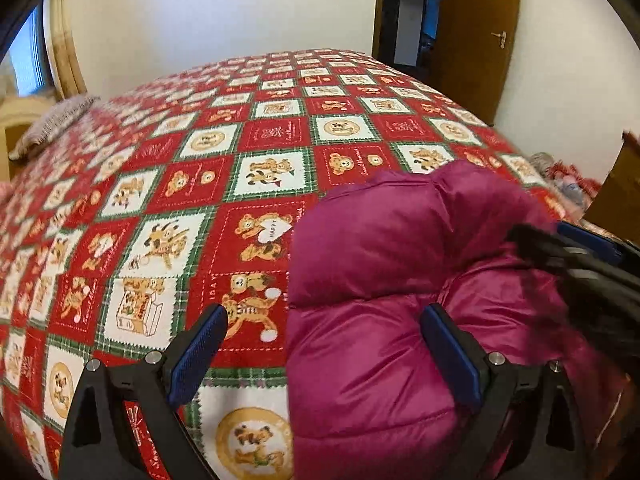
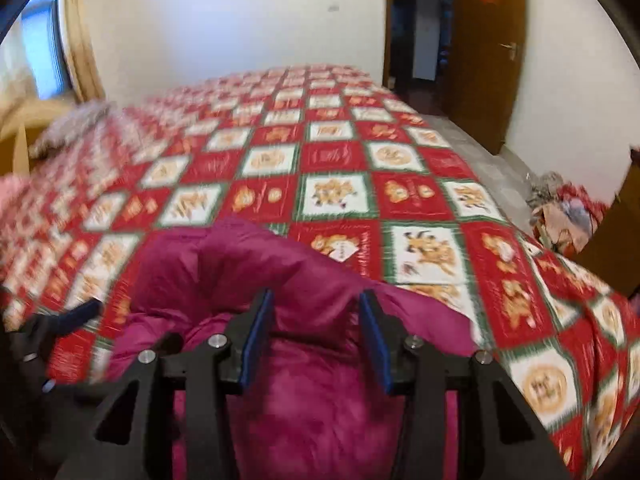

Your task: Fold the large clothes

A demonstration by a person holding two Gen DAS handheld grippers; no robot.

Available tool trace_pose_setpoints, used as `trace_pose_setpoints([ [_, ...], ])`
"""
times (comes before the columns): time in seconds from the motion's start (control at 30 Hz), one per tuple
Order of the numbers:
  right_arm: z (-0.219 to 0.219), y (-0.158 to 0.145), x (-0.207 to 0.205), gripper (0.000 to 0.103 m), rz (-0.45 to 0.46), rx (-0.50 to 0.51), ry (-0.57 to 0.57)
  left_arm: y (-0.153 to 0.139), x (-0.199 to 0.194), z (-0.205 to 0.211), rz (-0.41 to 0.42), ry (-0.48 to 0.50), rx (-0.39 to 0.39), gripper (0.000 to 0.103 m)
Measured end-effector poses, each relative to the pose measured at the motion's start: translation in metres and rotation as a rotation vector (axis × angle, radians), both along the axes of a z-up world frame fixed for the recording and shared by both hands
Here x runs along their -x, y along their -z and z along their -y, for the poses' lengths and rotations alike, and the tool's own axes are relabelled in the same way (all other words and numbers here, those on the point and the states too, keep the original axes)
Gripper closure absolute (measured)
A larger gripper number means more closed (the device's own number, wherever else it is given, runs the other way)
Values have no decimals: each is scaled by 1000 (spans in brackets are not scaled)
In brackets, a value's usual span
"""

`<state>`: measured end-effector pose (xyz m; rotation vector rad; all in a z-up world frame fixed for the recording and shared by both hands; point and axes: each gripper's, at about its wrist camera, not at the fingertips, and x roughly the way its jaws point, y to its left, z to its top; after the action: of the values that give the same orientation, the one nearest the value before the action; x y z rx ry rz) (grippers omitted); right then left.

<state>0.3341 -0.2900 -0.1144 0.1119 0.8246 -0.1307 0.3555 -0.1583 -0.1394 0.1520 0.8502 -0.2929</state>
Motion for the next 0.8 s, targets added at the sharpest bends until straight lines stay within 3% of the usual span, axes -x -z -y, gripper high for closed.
trace_pose_setpoints([
  [0.07, 4, 25, -12, 53, -25, -16, 11, 4, -1, 2, 7, -7, -3, 5],
  [0.2, 18, 41, -15, 51, 24, -99, 43, 14, -10, 3, -20, 3, 20, 5],
  [0.43, 18, 39, -18, 48, -4, -108, 47, 21, -20, -3, -109, 25, 98, 4],
  [0.53, 22, 22, -2, 48, -6, -137, 36, 9, -15, -27, -177, 73, 203, 5],
  [0.57, 28, 6, 21, 43, 53, -178, 30, 2, -9, -41, -168, 81, 261, 5],
  [0.67, 45, -17, 73, 3, 156, -255, 40, -14, 10, -76, -103, 84, 341, 5],
  [0.73, 57, -18, 102, 1, 170, -278, 67, -13, 21, -91, -106, 80, 405, 5],
  [0.8, 66, -8, 116, 1, 138, -335, 76, -3, 25, -94, -165, 83, 478, 5],
])
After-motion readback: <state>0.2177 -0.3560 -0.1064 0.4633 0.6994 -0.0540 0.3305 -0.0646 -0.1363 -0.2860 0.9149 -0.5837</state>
